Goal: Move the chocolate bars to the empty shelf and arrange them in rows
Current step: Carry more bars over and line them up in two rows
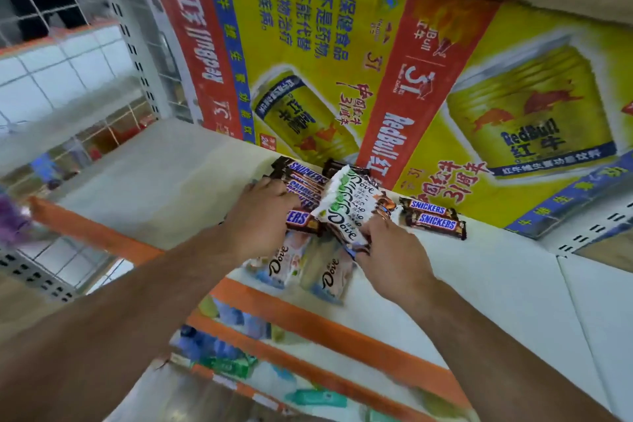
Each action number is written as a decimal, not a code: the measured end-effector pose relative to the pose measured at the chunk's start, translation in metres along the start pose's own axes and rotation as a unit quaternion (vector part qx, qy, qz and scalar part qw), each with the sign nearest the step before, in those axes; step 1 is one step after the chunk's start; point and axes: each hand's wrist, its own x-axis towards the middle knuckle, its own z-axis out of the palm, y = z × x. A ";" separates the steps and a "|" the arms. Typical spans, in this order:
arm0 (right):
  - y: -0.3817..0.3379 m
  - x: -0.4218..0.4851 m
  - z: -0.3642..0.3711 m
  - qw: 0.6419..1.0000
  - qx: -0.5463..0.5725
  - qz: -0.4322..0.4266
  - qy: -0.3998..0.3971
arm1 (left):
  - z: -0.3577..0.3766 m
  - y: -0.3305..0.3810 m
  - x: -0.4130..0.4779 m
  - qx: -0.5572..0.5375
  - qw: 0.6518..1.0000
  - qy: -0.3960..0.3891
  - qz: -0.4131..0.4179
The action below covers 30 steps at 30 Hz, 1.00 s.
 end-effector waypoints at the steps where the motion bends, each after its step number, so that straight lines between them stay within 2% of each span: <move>1: -0.002 -0.003 0.000 1.000 0.015 0.006 -0.005 | -0.001 -0.003 0.001 -0.021 1.000 -0.005 0.006; 6: -0.004 -0.015 -0.007 0.996 0.079 0.036 -0.023 | -0.009 -0.008 0.004 -0.137 0.989 -0.057 0.016; 10: 0.003 -0.024 -0.021 0.986 0.151 0.059 -0.027 | -0.016 0.004 0.006 -0.228 0.971 -0.064 -0.002; 16: 0.016 -0.052 -0.034 0.967 0.237 0.089 -0.036 | -0.027 0.048 0.006 -0.359 0.926 -0.118 -0.004; 24: 0.071 -0.128 -0.057 0.944 0.304 0.128 -0.015 | -0.030 0.138 0.001 -0.395 0.900 -0.184 -0.008; 30: 0.137 -0.218 -0.080 0.936 0.319 0.150 0.010 | -0.021 0.249 -0.014 -0.403 0.887 -0.225 0.011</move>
